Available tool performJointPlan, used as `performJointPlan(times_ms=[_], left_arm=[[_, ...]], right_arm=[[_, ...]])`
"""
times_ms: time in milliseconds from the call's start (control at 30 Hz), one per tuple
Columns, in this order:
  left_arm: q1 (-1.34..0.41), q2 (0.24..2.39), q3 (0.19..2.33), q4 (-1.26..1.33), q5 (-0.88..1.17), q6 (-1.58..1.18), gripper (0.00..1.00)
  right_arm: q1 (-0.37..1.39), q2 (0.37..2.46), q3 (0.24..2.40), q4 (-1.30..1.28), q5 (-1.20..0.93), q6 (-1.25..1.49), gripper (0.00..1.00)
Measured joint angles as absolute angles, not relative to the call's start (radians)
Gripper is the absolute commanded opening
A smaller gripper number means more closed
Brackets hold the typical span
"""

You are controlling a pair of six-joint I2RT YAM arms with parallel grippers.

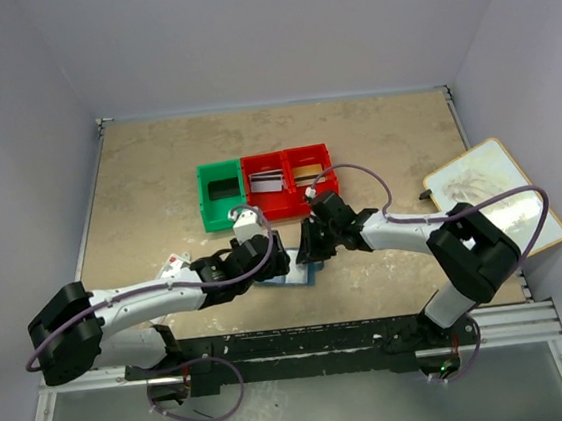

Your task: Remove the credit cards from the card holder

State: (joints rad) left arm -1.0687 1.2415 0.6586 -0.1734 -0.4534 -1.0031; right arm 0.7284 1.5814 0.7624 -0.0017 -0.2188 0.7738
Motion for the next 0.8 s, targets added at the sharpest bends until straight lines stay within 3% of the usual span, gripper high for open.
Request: performJointPlan(times_ms=[800], left_arm=[[-1.067, 1.364, 0.659, -0.23, -0.455, -1.028, 0.63]], right_arm=[[0.728, 1.592, 0.759, 0.006, -0.215, 0.775, 0.23]])
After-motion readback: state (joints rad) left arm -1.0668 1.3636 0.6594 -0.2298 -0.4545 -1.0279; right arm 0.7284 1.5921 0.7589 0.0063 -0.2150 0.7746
